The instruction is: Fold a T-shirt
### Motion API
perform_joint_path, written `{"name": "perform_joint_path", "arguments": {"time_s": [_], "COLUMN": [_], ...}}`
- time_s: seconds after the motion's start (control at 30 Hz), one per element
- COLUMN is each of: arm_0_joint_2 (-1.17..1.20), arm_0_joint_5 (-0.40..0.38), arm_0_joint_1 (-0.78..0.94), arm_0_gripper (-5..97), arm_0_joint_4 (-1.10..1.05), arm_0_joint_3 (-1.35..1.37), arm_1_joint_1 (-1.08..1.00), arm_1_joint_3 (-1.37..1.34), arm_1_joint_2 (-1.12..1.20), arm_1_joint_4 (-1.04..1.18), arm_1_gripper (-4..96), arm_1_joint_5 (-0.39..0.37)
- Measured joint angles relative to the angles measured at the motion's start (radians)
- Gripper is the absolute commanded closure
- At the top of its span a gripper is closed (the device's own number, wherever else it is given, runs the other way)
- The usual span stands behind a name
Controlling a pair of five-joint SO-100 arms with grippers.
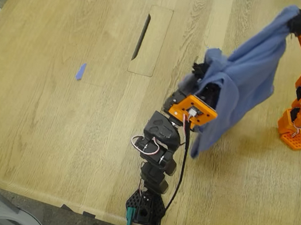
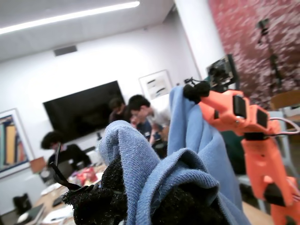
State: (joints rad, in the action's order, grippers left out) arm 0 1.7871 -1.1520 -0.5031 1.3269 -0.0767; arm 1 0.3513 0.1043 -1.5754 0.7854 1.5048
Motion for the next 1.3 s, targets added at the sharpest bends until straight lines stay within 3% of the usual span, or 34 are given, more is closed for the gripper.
{"name": "perform_joint_path", "arguments": {"time_s": [0.57, 0.83, 1.3], "arm_0_joint_2": [0.037, 0.051, 0.057], "arm_0_joint_5": [0.009, 0.012, -0.037], "arm_0_joint_1": [-0.359, -0.462, -0.604], "arm_0_gripper": [92, 92, 92], "arm_0_joint_4": [0.109, 0.118, 0.222], "arm_0_joint_3": [0.005, 0.029, 0.054], "arm_1_joint_1": [0.209, 0.281, 0.364], "arm_1_joint_3": [-0.072, -0.186, -0.189], "arm_1_joint_2": [-0.074, -0.147, -0.166], "arm_1_joint_4": [0.060, 0.049, 0.285], "arm_1_gripper": [91.2, 91.2, 91.2], "arm_1_joint_5": [0.025, 0.083, 0.054]}}
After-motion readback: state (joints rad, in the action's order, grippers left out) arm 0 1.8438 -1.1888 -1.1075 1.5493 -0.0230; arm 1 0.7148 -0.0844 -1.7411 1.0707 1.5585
